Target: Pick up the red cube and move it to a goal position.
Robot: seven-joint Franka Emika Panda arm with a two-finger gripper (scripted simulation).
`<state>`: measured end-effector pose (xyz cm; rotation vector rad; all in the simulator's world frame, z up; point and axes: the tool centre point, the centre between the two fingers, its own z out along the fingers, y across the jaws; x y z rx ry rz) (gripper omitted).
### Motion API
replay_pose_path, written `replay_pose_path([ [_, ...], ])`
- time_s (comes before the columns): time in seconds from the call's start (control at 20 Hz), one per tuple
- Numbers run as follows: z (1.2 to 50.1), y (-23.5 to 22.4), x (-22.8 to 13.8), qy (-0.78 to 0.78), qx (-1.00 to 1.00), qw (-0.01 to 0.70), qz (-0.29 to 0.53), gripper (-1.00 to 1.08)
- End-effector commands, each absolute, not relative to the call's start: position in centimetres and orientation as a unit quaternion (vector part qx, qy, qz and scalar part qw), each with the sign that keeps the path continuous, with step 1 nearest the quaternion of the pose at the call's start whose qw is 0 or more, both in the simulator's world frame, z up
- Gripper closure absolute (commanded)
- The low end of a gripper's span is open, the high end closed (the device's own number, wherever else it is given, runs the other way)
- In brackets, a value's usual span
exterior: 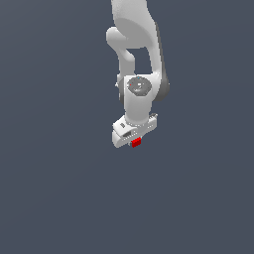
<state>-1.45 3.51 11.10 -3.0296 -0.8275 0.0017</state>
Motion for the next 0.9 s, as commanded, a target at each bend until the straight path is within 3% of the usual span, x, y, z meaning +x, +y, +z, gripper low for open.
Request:
replay_pose_path([
  [0.0,13.7,2.7,-0.8,-0.264,-0.965,0.001,0.000,1.08],
  [0.85,30.7,-2.6,4.0,-0.264,-0.965,0.001,0.000,1.08],
])
